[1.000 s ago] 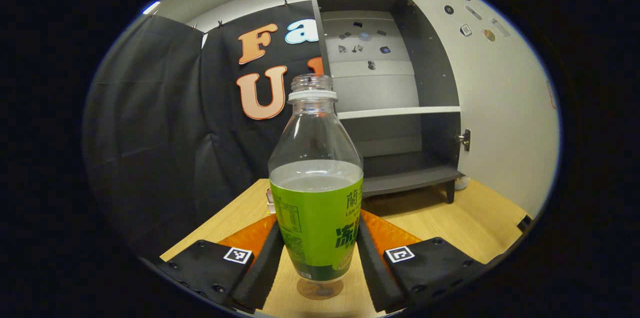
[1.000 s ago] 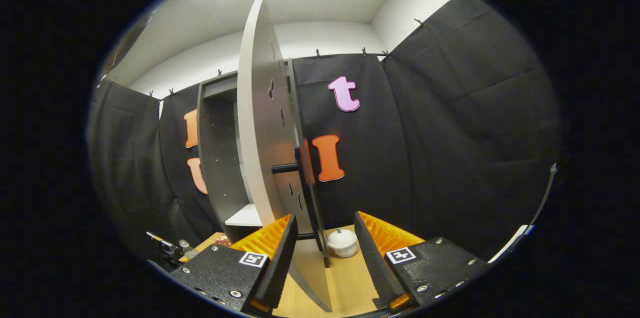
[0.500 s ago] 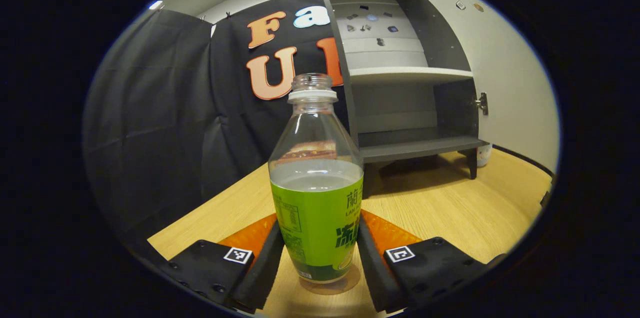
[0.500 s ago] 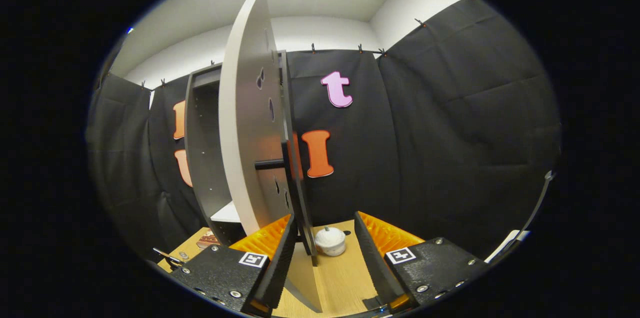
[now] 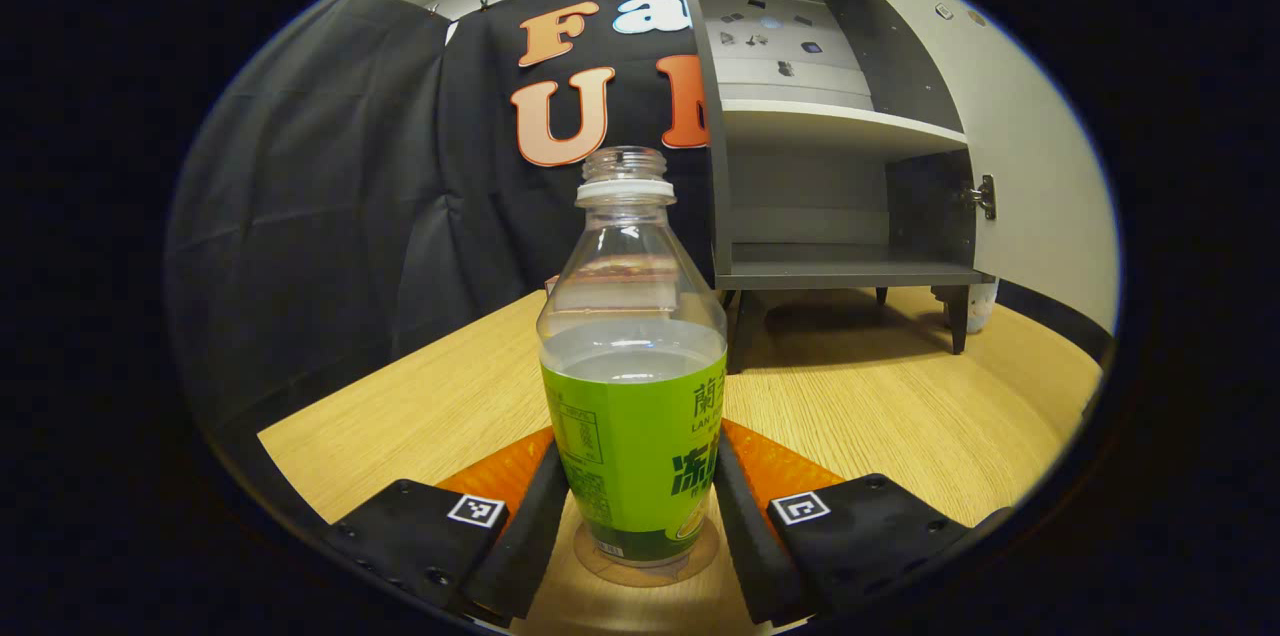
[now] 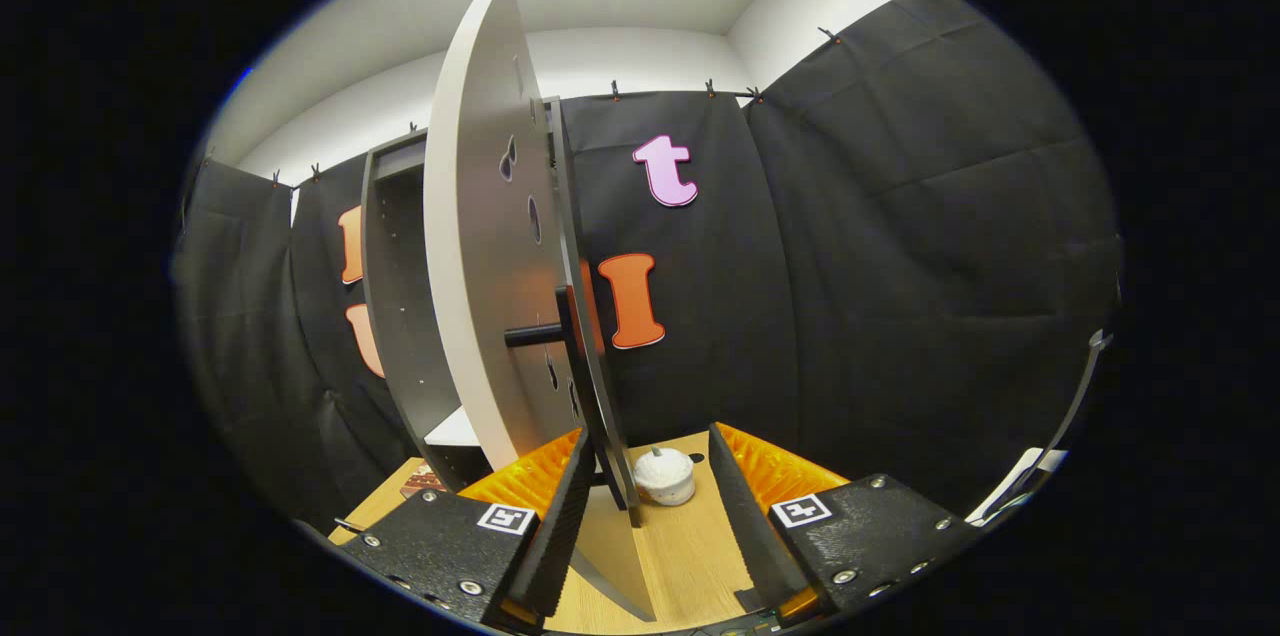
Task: Open the cabinet door with the right hand, grasp the bottle in the cabinet with the left hand and place it on the coaster, then close the cabinet door with the right hand.
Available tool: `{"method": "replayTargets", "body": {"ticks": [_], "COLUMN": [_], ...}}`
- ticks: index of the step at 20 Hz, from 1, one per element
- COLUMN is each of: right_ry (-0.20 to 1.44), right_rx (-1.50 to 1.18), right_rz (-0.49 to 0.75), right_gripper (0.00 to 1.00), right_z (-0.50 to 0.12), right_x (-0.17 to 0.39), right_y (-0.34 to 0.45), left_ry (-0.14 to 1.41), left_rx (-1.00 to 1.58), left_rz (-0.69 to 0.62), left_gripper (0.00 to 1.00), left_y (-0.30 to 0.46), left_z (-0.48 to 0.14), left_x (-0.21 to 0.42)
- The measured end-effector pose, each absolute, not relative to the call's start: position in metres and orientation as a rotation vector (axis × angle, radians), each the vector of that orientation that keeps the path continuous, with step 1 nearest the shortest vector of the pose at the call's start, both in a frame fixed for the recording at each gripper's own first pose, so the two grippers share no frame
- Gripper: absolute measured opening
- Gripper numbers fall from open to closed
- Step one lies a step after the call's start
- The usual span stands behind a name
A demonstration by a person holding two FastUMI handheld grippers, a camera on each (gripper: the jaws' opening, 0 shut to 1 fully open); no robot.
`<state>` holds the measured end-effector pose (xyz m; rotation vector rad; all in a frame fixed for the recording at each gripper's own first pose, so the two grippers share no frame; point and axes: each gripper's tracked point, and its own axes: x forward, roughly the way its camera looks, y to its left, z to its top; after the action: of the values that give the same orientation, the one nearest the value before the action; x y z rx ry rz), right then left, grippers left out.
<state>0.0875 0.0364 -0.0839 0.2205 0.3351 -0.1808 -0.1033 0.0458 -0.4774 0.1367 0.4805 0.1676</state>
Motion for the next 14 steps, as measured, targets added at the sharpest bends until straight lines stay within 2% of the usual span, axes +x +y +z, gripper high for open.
{"method": "replayTargets", "body": {"ticks": [4, 14], "right_ry": [0.337, 0.296], "right_rx": [0.223, 0.226], "right_rz": [-0.177, -0.145], "right_gripper": [0.71, 0.71], "right_z": [-0.084, -0.079], "right_x": [0.089, 0.091], "right_y": [0.036, 0.036], "left_ry": [0.484, 0.488], "left_rx": [0.121, 0.151], "left_rz": [0.155, 0.155], "left_gripper": [0.82, 0.87], "left_y": [0.044, 0.043], "left_z": [-0.476, -0.444], "left_x": [-0.104, -0.106]}}
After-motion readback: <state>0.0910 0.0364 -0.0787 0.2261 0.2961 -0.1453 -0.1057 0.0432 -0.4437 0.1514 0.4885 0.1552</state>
